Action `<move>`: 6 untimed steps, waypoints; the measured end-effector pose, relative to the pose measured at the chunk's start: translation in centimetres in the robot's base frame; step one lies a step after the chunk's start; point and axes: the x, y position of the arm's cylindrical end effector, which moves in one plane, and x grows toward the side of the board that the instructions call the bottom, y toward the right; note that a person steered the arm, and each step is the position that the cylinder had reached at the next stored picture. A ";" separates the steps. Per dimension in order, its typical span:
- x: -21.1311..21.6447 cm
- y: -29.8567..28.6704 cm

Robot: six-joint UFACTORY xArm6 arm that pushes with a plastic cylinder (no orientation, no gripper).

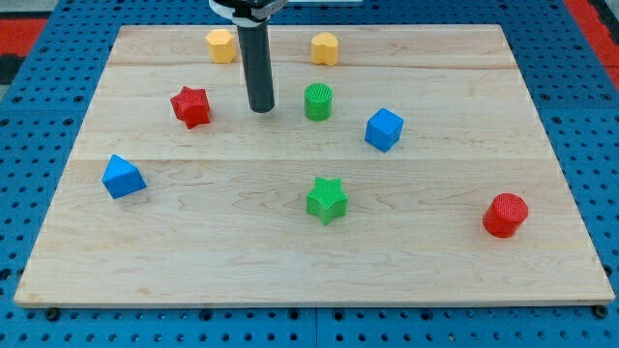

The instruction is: Keep the green circle at the bottom right side of the yellow heart

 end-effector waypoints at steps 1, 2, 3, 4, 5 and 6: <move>1.1 1.7; 1.2 3.5; 0.8 5.2; -0.2 7.4; -1.4 10.0; -2.7 11.7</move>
